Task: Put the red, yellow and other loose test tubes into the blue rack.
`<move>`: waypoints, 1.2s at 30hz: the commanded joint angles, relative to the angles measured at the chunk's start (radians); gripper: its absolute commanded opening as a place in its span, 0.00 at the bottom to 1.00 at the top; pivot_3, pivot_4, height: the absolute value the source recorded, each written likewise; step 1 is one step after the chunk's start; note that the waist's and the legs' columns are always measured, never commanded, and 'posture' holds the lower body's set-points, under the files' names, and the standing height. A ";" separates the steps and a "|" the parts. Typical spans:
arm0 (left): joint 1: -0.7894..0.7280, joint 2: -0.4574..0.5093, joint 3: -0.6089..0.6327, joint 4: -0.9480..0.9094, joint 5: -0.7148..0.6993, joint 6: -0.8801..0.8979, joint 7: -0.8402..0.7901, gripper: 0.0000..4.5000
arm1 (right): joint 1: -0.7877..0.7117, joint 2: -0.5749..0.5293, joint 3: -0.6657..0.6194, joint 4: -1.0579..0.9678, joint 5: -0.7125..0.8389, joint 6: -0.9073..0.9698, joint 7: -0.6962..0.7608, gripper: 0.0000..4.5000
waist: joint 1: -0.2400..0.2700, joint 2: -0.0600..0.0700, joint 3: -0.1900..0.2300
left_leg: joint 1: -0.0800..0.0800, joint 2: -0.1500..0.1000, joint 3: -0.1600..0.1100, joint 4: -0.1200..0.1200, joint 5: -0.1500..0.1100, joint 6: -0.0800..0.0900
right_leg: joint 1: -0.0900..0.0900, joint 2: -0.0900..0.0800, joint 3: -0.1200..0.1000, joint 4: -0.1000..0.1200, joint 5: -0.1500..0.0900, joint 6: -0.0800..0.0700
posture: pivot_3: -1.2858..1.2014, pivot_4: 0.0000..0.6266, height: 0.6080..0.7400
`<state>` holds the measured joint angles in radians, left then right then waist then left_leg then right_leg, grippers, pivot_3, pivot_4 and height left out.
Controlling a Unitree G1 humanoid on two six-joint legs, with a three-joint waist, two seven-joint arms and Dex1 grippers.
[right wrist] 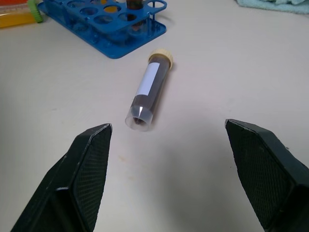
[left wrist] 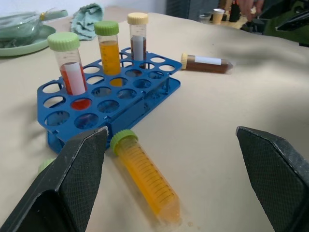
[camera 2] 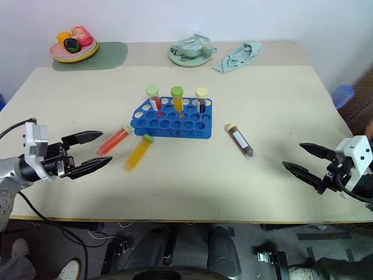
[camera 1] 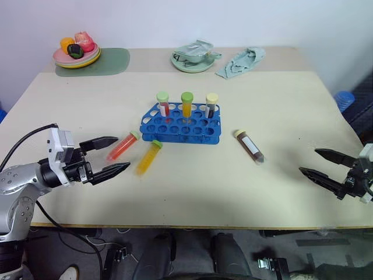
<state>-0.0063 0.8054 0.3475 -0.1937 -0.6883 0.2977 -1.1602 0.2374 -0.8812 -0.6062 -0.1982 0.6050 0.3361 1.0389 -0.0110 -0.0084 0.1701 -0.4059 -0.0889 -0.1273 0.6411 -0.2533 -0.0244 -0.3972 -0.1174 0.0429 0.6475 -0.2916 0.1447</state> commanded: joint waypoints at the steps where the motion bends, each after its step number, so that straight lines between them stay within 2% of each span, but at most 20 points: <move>1: 0.025 0.005 0.037 -0.027 -0.001 -0.019 -0.010 0.96 | -0.001 0.008 -0.028 -0.040 0.006 0.003 -0.018 0.86 | 0.000 0.000 0.000 | 0.000 0.000 0.000 0.000 0.000 0.000 | 0.000 0.000 0.000 0.000 0.000 0.000 | 0.52 0.24 1.00; 14: 0.038 -0.018 0.023 -0.078 -0.055 0.054 0.021 0.96 | -0.091 0.013 0.052 -0.058 -0.022 0.049 -0.128 0.86 | 0.001 0.000 0.000 | 0.000 0.000 0.000 0.000 0.000 0.000 | 0.000 -0.001 0.000 0.000 0.000 0.000 | 0.52 0.24 1.00; 20: 0.031 -0.047 -0.007 -0.102 -0.055 0.065 0.041 0.96 | -0.154 -0.008 0.120 -0.137 -0.073 0.194 -0.293 0.86 | 0.000 0.000 0.000 | 0.000 0.000 0.000 0.000 0.000 0.000 | 0.000 0.000 0.000 0.000 0.000 0.000 | 0.52 0.24 1.00; 25: 0.018 -0.066 -0.035 -0.110 -0.053 0.074 0.048 0.96 | -0.372 -0.063 0.234 -0.164 -0.041 0.460 -0.400 0.86 | -0.002 0.001 0.001 | 0.000 0.000 0.000 0.000 0.000 0.000 | -0.001 0.000 0.000 0.000 0.000 0.000 | 0.52 0.24 1.00; 28: 0.004 -0.082 -0.058 -0.109 -0.049 0.069 0.055 0.96 | -0.607 -0.073 0.351 -0.096 0.007 0.673 -0.412 0.86 | -0.003 0.002 0.001 | -0.001 0.000 0.000 0.000 0.000 0.000 | -0.001 0.000 0.000 0.000 0.000 -0.001 | 0.52 0.24 1.00; 31: -0.004 -0.110 -0.084 -0.104 -0.038 0.056 0.061 0.96 | -0.837 -0.036 0.497 0.038 -0.003 0.877 -0.424 0.86 | -0.003 0.002 0.001 | -0.002 0.000 0.000 0.000 0.000 0.000 | -0.002 -0.001 0.000 0.000 0.000 -0.001 | 0.52 0.24 1.00; 36: -0.007 -0.145 -0.105 -0.112 -0.033 0.048 0.076 0.96 | -1.004 0.006 0.656 0.222 -0.076 0.955 -0.420 0.86 | 0.003 0.000 0.002 | -0.004 0.000 -0.001 -0.001 0.000 0.000 | -0.005 -0.001 -0.001 -0.002 0.000 -0.001 | 0.52 0.24 1.00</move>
<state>-0.0073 0.6612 0.2410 -0.2786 -0.7220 0.3635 -1.0887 -0.7377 -0.8704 0.0387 -0.0040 0.5534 1.2785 0.6126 -0.0079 -0.0083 0.1718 -0.4109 -0.0900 -0.1277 0.6406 -0.2531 -0.0246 -0.4027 -0.1188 0.0419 0.6458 -0.2911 0.1439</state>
